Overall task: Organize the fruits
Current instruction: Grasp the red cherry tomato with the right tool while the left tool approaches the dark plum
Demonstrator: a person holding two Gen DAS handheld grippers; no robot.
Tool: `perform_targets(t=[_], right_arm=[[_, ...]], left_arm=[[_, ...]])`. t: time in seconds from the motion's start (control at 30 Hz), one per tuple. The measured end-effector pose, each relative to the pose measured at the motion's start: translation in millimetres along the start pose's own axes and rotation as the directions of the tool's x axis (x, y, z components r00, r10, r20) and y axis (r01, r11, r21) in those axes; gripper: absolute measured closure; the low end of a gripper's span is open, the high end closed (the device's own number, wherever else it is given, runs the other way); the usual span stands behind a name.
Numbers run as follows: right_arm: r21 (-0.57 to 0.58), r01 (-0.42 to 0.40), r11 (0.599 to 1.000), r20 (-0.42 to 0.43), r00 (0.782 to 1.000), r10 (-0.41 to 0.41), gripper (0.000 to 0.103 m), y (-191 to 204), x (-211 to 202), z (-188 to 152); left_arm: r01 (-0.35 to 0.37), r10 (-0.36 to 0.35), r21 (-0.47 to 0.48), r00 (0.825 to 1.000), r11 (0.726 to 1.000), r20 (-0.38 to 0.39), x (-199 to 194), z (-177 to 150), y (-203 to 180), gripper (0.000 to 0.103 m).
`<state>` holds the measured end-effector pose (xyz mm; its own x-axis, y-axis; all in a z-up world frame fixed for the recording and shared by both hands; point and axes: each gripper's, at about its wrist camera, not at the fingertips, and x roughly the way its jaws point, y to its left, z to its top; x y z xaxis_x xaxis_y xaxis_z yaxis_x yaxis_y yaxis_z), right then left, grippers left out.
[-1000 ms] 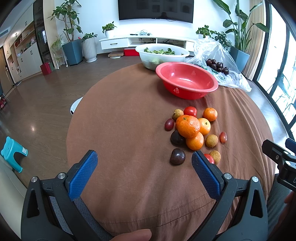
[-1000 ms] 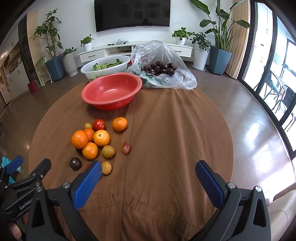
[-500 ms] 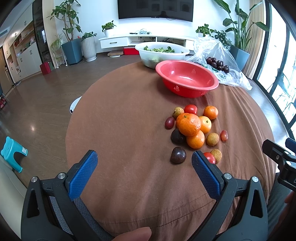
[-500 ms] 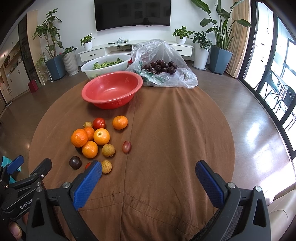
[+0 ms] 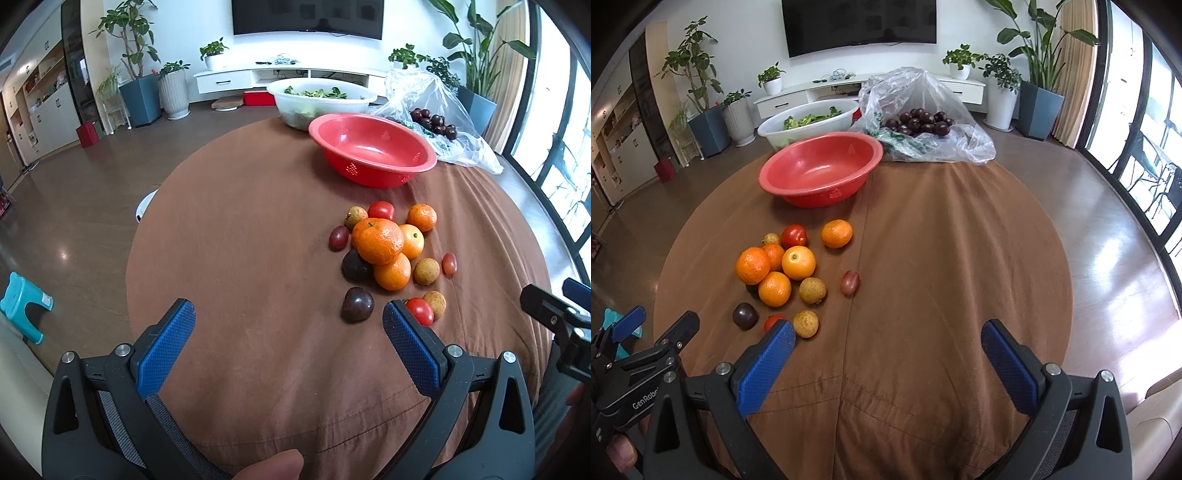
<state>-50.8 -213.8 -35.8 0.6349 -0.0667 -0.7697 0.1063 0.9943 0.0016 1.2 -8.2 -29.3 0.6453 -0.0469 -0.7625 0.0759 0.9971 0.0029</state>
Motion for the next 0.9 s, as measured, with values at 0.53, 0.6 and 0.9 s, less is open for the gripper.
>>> perform_targets(t=[0.53, 0.6, 0.9], right_arm=[[-0.092, -0.279, 0.956, -0.029, 0.96, 0.278, 0.008, 27, 16, -13], [-0.114, -0.303, 0.946, -0.046, 0.953, 0.3, 0.01, 34, 21, -13], [-0.067, -0.38, 0.923, -0.179, 0.914, 0.363, 0.049, 45, 51, -11]], left_arm=[[0.094, -0.091, 0.115, 0.995, 0.989, -0.032, 12, -19, 25, 0.0], [0.103, -0.101, 0.075, 0.994, 0.992, -0.039, 15, -17, 38, 0.0], [0.155, -0.147, 0.113, 0.986, 0.981, -0.074, 27, -5, 49, 0.0]])
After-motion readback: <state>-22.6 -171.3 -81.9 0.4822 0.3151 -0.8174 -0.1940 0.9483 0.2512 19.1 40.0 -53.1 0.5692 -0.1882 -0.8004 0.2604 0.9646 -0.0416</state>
